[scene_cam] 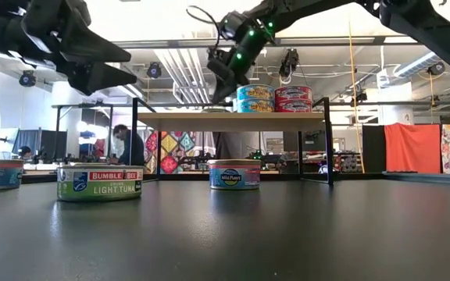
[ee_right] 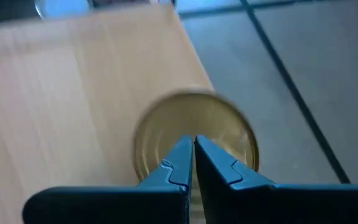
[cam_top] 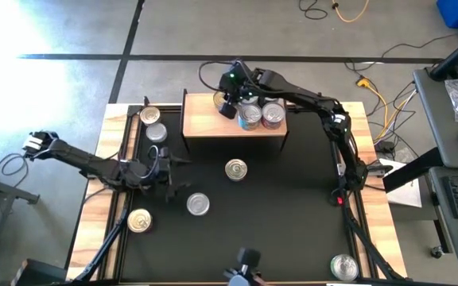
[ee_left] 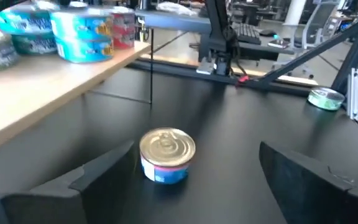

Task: Stack canned seafood by type on shelf
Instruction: Put the green tuna can on the shelf

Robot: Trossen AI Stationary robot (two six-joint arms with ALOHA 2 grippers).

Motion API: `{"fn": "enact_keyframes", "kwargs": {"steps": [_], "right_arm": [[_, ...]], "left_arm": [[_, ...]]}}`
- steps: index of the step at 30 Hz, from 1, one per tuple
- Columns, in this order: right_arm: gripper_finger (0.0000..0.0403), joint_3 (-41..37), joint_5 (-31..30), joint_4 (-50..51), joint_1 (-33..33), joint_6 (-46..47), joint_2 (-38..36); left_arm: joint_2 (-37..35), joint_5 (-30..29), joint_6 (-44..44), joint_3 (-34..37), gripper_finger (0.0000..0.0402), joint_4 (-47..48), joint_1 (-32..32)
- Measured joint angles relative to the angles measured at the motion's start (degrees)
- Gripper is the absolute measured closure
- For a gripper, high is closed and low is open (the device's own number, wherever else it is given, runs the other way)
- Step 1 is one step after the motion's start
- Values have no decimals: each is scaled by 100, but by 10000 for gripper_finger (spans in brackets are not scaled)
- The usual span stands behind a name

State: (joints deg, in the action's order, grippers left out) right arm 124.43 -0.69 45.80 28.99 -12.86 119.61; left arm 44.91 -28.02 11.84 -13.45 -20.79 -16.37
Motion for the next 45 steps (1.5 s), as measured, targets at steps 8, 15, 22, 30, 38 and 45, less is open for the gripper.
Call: {"fn": "enact_keyframes", "kwargs": {"steps": [8, 15, 22, 30, 38, 45], "right_arm": [[390, -178, 7, 375, -39, -23, 0], [390, 190, 11, 630, -187, -56, -12], [390, 198, -664, 144, -172, -420, 34], [390, 200, -994, 260, -307, -730, 396], [390, 191, -964, 592, -455, -616, 235], [390, 189, -1035, 185, -334, -573, 342]], "left_arm": [[-43, 503, 465, 0, 102, 323, -287], [-97, 507, 1027, -213, 114, 825, -429], [-101, 345, 919, -1053, 127, 2433, -449], [-101, 294, 654, -1451, 142, 2842, -529], [-129, 177, 666, -1400, 144, 2869, -641], [-122, -239, 730, -1379, 144, 2783, -781]]}}
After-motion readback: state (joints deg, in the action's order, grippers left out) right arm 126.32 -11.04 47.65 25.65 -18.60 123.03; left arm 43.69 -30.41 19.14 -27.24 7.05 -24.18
